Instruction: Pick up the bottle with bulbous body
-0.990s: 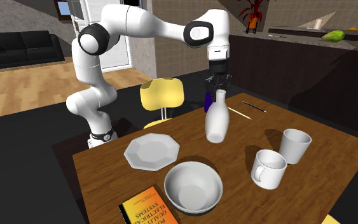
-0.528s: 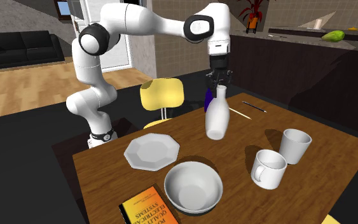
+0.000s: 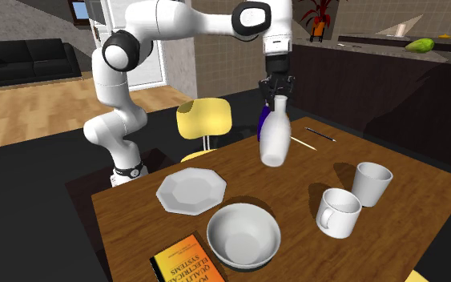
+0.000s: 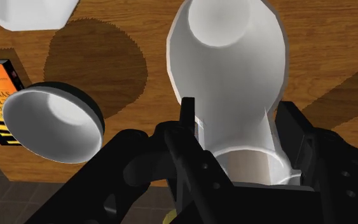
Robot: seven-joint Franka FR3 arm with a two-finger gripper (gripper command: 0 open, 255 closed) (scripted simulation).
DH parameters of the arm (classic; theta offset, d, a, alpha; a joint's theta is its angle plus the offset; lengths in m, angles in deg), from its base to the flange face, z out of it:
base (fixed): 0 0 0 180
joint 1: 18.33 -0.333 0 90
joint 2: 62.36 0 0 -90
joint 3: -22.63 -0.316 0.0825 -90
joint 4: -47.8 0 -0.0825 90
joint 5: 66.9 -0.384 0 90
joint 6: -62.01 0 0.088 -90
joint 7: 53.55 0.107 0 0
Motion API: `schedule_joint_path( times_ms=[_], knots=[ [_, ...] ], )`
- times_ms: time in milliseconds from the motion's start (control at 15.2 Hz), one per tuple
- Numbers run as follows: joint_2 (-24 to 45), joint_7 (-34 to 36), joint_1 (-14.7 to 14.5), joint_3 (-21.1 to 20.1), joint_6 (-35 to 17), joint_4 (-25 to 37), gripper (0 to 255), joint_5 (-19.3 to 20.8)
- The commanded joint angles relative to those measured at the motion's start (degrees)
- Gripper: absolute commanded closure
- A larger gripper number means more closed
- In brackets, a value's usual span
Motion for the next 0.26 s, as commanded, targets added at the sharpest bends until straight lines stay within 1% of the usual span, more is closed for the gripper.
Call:
schedule_joint_path(
  times_ms=[0, 66, 198],
  knots=[
    [0.53, -0.22, -0.29, -0.03, 1.72, 2.18, 255, 0.3],
    [0.86, -0.27, -0.51, -0.06, 2.63, 3.36, 255, 0.49],
    [0.9, -0.28, -0.55, -0.06, 2.77, 3.53, 255, 0.52]
  ],
)
